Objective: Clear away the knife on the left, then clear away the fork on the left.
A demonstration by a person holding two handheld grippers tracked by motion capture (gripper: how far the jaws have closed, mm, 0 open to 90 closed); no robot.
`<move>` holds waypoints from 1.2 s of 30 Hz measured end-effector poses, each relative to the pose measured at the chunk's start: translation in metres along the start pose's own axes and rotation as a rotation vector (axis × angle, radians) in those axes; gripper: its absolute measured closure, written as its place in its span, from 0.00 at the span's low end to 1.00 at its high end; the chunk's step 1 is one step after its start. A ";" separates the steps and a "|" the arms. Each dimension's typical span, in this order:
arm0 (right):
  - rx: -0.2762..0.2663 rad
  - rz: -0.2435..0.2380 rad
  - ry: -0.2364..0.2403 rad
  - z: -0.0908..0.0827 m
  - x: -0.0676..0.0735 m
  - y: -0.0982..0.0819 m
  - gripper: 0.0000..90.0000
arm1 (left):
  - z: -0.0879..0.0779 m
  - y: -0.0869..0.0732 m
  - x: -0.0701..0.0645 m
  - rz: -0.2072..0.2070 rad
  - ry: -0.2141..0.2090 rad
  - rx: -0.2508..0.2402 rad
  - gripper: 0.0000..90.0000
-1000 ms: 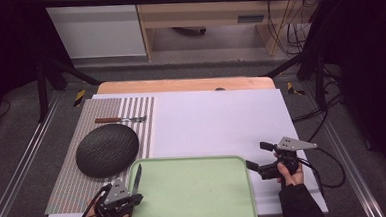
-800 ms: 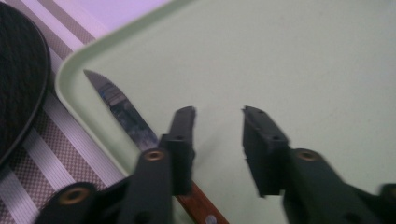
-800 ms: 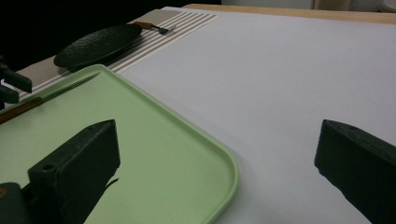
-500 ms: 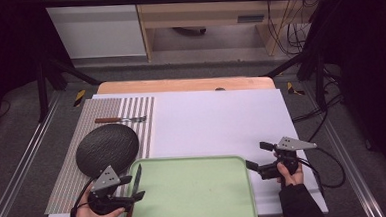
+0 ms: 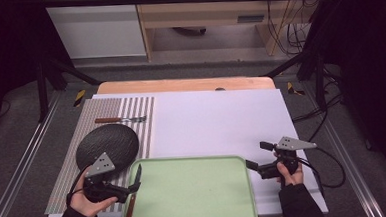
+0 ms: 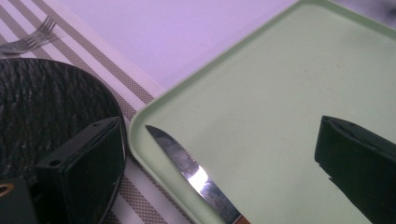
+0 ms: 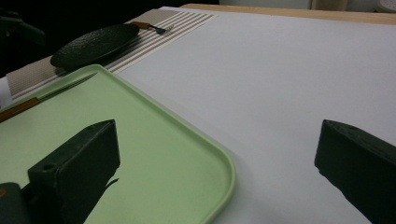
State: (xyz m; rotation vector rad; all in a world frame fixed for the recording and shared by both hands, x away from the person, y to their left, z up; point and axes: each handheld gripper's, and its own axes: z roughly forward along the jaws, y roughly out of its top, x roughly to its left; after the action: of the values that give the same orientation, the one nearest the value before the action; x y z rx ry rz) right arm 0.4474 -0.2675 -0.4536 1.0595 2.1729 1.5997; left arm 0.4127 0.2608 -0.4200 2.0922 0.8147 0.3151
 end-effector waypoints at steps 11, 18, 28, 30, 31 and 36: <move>-0.007 0.004 -0.007 -0.001 0.000 0.000 0.01 | -0.002 0.014 0.029 0.029 0.011 0.004 0.00; -0.003 0.004 -0.009 0.000 0.000 0.000 0.01 | -0.002 0.025 0.047 0.041 0.030 0.019 0.00; -0.007 0.004 -0.009 0.000 -0.001 0.000 0.01 | -0.002 0.038 0.060 0.100 0.043 0.056 0.00; -0.008 0.003 -0.010 0.000 -0.001 0.000 0.01 | 0.000 0.040 0.062 0.114 0.049 0.071 0.00; -0.007 0.003 -0.011 0.000 -0.001 0.000 0.01 | 0.000 0.041 0.063 0.125 0.051 0.078 0.00; -0.007 0.003 -0.012 0.000 -0.001 0.000 0.01 | 0.004 0.047 0.069 0.161 0.063 0.098 0.00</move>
State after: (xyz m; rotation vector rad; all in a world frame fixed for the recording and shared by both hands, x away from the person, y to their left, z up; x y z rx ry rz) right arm 0.4480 -0.2684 -0.4533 1.0685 2.1578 1.5967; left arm 0.4874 0.2833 -0.3896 2.2554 0.7122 0.4377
